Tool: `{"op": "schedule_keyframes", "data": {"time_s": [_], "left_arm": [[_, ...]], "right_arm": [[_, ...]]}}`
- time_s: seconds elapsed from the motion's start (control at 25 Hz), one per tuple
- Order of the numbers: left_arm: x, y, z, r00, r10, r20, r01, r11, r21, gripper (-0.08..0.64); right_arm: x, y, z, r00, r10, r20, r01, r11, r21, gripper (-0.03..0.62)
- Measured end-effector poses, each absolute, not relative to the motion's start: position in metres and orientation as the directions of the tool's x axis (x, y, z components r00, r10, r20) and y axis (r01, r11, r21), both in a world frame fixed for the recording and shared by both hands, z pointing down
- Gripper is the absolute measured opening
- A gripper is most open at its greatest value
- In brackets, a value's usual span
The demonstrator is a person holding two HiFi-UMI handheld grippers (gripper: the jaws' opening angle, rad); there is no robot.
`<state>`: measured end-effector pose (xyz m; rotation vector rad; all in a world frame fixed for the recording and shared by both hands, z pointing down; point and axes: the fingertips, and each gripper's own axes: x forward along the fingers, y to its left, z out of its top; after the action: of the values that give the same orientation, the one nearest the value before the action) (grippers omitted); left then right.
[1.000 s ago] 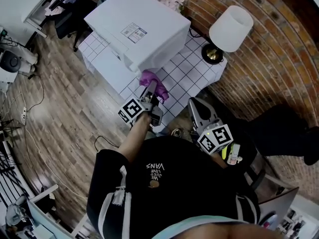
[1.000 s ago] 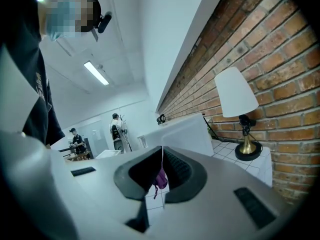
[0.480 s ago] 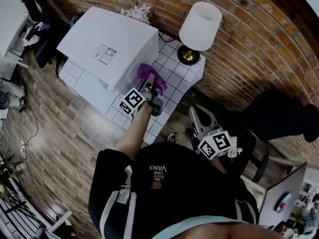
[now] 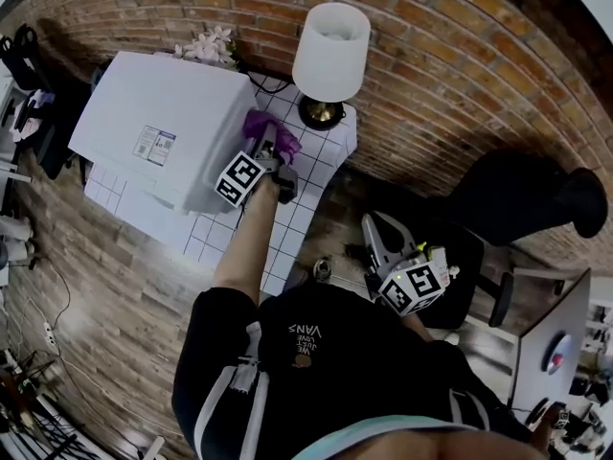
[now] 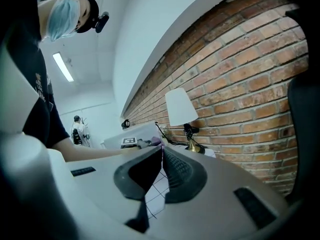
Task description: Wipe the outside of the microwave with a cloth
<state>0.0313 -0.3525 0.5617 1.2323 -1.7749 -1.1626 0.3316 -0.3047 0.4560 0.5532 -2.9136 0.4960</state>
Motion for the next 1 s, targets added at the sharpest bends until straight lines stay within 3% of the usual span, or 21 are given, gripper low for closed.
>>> {"op": "schedule_keyframes", "data": {"time_s": [0.44,1.0], "left_arm": [[0.045,-0.348,0.559,-0.292,-0.956,0.024,-0.360,0.133,0.923,0.141],[0.101,-0.176,0.589,-0.375,-0.922,0.096,-0.288,0.215,0.933,0.141]], "right_arm": [[0.324,-0.302,0.456,-0.935,-0.297,0.193,-0.345,0.888,-0.305,0.005],[0.255,-0.236,0.455,-0.988,0.016,0.151,-0.033,0.947,-0.319,0.005]]}}
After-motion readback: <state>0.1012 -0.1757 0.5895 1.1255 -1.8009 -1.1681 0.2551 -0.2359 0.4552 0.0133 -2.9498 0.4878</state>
